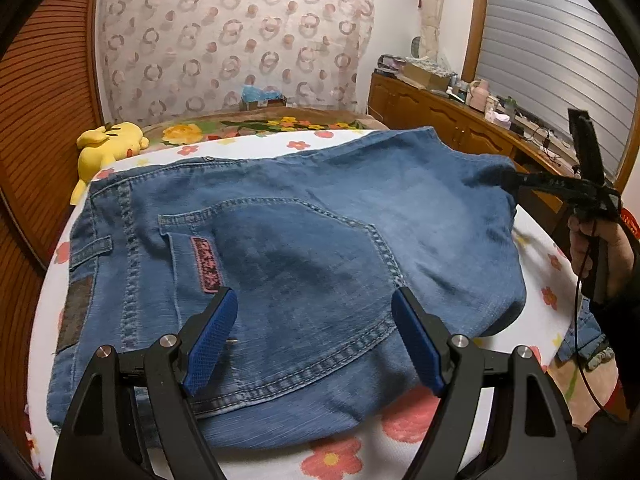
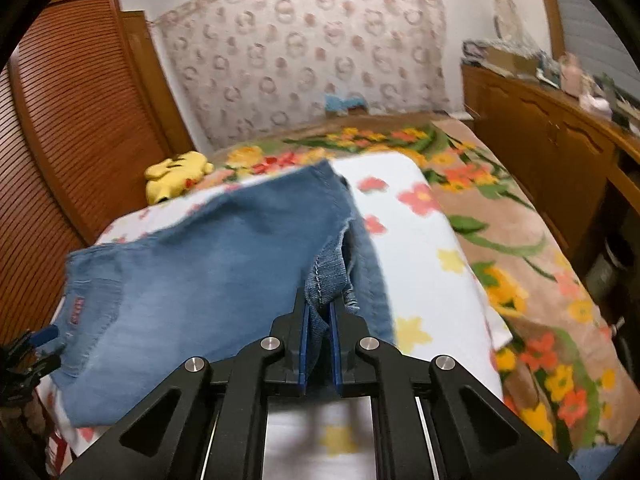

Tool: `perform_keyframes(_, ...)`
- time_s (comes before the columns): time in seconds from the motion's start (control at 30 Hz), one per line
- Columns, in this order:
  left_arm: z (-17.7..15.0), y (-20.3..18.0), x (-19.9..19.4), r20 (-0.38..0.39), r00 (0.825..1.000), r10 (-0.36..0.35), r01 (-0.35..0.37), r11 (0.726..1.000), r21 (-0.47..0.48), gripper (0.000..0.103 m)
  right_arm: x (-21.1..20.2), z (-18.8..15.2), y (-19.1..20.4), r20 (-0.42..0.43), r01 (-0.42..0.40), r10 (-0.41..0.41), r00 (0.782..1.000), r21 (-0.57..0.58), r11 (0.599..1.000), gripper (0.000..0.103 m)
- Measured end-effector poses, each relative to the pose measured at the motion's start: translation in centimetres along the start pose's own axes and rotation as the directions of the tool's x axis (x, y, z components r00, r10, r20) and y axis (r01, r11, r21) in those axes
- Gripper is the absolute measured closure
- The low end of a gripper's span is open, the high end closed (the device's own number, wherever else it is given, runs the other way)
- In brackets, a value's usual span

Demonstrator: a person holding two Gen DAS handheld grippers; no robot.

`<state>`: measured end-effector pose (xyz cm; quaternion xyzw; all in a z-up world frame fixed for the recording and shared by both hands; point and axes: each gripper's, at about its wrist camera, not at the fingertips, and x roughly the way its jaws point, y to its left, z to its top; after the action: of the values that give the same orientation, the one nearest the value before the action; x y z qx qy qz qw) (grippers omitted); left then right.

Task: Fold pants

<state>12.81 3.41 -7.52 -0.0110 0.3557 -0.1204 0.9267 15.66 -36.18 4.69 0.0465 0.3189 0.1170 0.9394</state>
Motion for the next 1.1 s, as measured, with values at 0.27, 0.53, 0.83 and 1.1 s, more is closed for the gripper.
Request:
perform_keyframes(0.27,0.0,2.1,-1.9,0.035,0.999,0.029,-0.028,0.999,-0.03,0.023,-0.7,1.9,6.7,0.035,-0.156,0.162,0.986,-0.131,0.979,0.095)
perform_keyframes(0.53,0.0,4.9,-4.5,0.066,0.994,0.091,-0.088,0.995,-0.052,0.023,-1.0,2.5,16.0,0.003,-0.334,0.349,0.937,-0.289,0.897,0.095)
perform_keyframes(0.83,-0.1,7.0,-5.5,0.083,0.989,0.125,-0.117,0.989,-0.089,0.023,0.7,1.7,18.9,-0.143,-0.526,0.507,0.85,-0.282,0.802,0.089)
perform_keyframes(1.1,-0.3,6.6,-4.4,0.072,0.992,0.105,-0.099,0.991,-0.087,0.023,2.1,1.9,18.0,-0.152,-0.45,0.423,0.893,-0.334,0.828,0.066)
